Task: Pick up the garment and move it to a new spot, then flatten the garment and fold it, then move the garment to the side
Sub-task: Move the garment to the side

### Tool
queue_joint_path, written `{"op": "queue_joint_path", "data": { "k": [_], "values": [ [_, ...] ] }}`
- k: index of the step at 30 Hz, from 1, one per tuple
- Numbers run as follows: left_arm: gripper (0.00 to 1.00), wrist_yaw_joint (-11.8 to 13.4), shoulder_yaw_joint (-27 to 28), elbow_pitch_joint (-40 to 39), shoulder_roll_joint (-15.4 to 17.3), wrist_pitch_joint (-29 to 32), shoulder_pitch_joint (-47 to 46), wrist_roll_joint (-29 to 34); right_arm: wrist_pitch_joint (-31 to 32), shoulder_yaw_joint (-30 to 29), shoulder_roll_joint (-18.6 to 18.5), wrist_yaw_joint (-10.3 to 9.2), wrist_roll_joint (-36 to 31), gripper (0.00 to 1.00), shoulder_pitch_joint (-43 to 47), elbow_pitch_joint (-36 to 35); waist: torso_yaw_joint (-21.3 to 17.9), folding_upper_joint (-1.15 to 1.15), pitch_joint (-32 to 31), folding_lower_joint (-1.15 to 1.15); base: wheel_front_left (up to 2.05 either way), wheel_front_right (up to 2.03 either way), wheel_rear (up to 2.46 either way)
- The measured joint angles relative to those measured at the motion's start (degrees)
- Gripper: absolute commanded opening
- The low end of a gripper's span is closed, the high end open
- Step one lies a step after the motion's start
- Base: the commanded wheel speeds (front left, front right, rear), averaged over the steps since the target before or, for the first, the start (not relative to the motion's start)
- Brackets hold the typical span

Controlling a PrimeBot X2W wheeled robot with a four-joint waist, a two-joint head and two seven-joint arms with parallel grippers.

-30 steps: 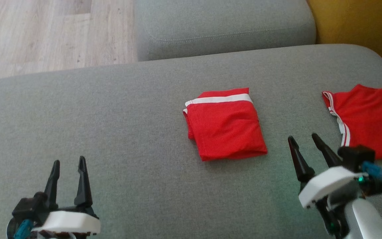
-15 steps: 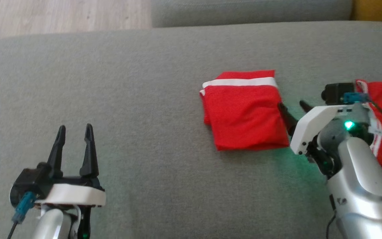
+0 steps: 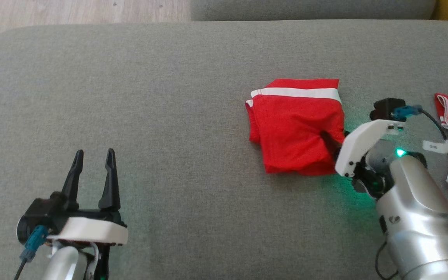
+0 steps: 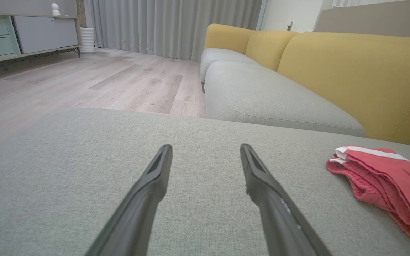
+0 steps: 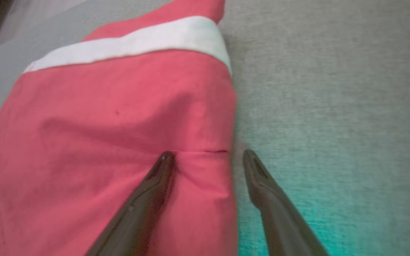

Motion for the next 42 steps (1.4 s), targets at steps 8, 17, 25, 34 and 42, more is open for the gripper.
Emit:
{"op": "queue_joint_path", "data": {
  "k": [8, 17, 25, 34, 42],
  "values": [
    [1.00, 0.00, -0.01, 0.36, 0.02, -0.19, -0.02, -0.03, -0.56, 7.27, 0.01, 0.01, 4.35, 0.00, -1.04, 0.51, -1.45, 0.00, 0.06, 0.00, 0.00, 0.00, 0.00],
    [1.00, 0.02, 0.10, 0.15, 0.68, -0.69, -0.19, -0.09, 3.11, 24.17, -8.29, 0.01, 7.84, 0.00, -6.06, -8.64, -5.88, 0.00, 0.48, 0.00, 0.00, 0.00, 0.00],
    [1.00, 0.03, 0.10, -0.22, 0.68, -0.78, -2.42, -0.10, 6.47, 32.19, -25.22, 0.01, 11.36, 0.00, -10.00, -21.76, -11.61, 0.00, 1.44, 0.00, 0.00, 0.00, 0.00],
    [1.00, 0.02, 0.05, -0.79, 1.44, -1.11, -4.31, -0.09, 3.02, 35.84, -38.34, 0.01, 7.17, 0.00, -12.68, -21.13, -16.23, 0.00, 4.51, 0.00, 0.00, 0.00, 0.00],
    [1.00, 0.01, -0.02, -1.40, 2.87, 0.04, -5.60, -0.08, -4.43, 29.15, -38.23, 0.01, 2.75, 0.00, -13.00, -10.66, -17.69, 0.00, 7.13, 0.00, 0.00, 0.00, 0.00]
  ]
}}
